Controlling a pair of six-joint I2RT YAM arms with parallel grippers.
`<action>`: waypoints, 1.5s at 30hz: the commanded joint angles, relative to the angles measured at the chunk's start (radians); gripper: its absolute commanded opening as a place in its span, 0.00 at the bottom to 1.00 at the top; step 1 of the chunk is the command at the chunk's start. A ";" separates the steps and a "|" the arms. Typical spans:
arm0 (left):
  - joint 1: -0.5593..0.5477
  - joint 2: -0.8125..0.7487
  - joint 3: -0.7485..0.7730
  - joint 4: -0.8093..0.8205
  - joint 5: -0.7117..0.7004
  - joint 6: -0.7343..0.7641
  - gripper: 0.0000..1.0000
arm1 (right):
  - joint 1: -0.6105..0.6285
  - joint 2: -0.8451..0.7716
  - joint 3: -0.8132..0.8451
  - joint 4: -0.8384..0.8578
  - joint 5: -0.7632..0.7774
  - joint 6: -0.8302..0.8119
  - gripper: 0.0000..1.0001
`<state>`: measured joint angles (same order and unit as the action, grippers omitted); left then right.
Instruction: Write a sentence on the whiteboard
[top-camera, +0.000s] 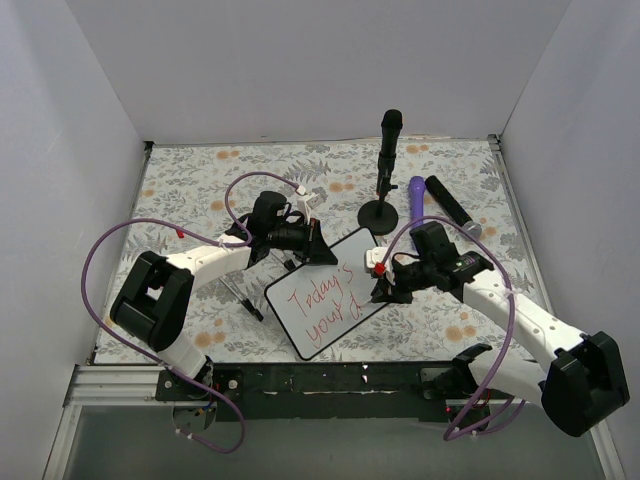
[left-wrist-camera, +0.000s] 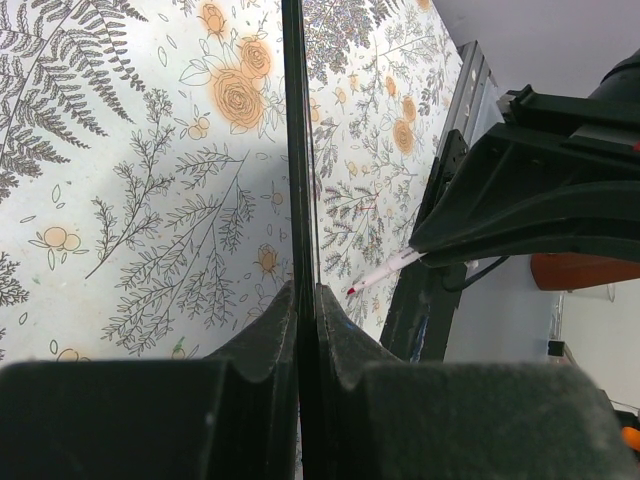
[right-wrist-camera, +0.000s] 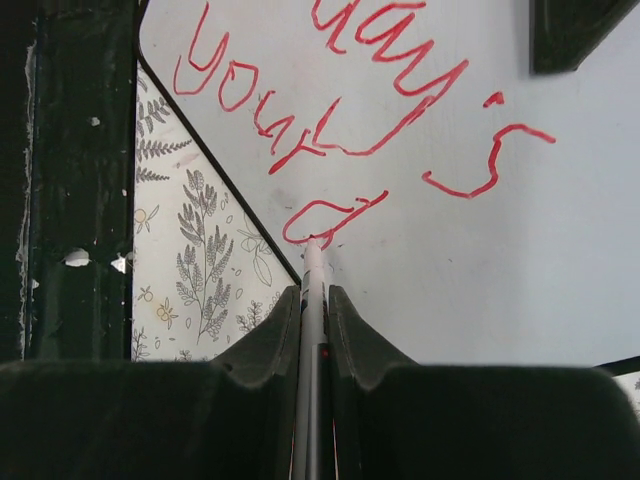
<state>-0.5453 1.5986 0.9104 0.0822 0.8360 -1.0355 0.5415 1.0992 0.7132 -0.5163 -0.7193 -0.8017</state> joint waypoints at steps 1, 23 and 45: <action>-0.001 -0.054 -0.001 0.039 0.000 0.103 0.00 | -0.021 -0.042 0.017 0.036 -0.055 -0.005 0.01; -0.001 -0.062 -0.004 0.041 0.003 0.100 0.00 | -0.058 -0.038 0.023 0.070 -0.058 -0.033 0.01; -0.001 -0.060 -0.007 0.048 0.000 0.089 0.00 | -0.064 -0.044 -0.009 0.121 -0.037 0.027 0.01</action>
<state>-0.5453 1.5948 0.9104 0.0780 0.8394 -1.0302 0.4839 1.0618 0.7101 -0.4423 -0.7654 -0.8062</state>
